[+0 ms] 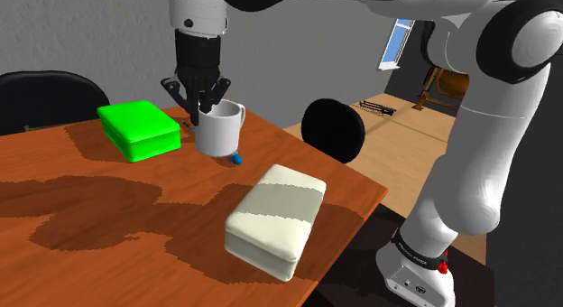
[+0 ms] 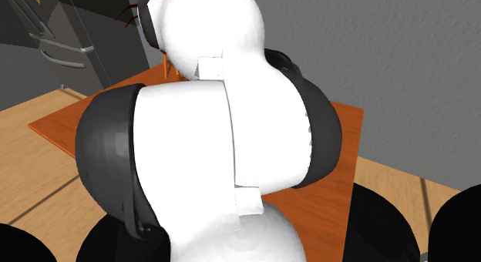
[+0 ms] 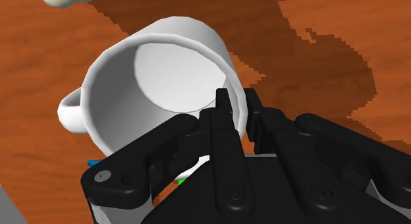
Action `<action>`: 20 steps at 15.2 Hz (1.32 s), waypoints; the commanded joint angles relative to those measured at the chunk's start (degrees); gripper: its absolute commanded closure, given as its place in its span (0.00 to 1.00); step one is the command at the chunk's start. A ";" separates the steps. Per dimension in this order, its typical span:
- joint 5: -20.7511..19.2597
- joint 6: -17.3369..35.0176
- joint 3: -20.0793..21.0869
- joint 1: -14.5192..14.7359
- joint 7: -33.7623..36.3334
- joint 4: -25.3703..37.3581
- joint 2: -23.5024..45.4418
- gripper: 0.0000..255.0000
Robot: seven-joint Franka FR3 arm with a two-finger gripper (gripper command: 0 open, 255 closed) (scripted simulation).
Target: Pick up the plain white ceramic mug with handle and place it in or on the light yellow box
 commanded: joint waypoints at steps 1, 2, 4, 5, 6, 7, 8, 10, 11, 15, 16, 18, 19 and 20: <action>2.46 1.03 0.15 -1.13 -0.88 -5.36 -5.00 1.00; 3.80 1.40 0.14 -1.56 -1.42 -8.04 -7.67 1.00; 6.45 1.83 -0.13 -2.05 -2.57 -13.01 -12.92 1.00; 7.73 1.88 -0.37 -2.12 -3.16 -15.32 -15.51 1.00; 8.96 1.83 -0.66 -2.10 -3.74 -17.53 -18.06 1.00; 10.13 1.69 -1.01 -1.98 -4.31 -19.64 -20.58 1.00; 11.25 1.46 -1.38 -1.79 -4.85 -21.65 -23.07 1.00; 13.30 0.73 -2.23 -1.18 -5.82 -25.41 -27.94 1.00; 14.22 0.24 -2.68 -0.79 -6.25 -27.16 -30.33 1.00; 16.74 -1.01 -4.05 0.77 -7.29 -32.95 -37.67 1.00; 16.82 -0.26 -3.98 0.83 -7.32 -33.78 -37.75 1.00; 16.99 1.25 -3.80 0.93 -7.36 -35.41 -37.88 1.00; 17.07 2.01 -3.70 0.98 -7.38 -36.20 -37.92 1.00; 17.15 2.76 -3.60 1.03 -7.40 -36.99 -37.95 1.00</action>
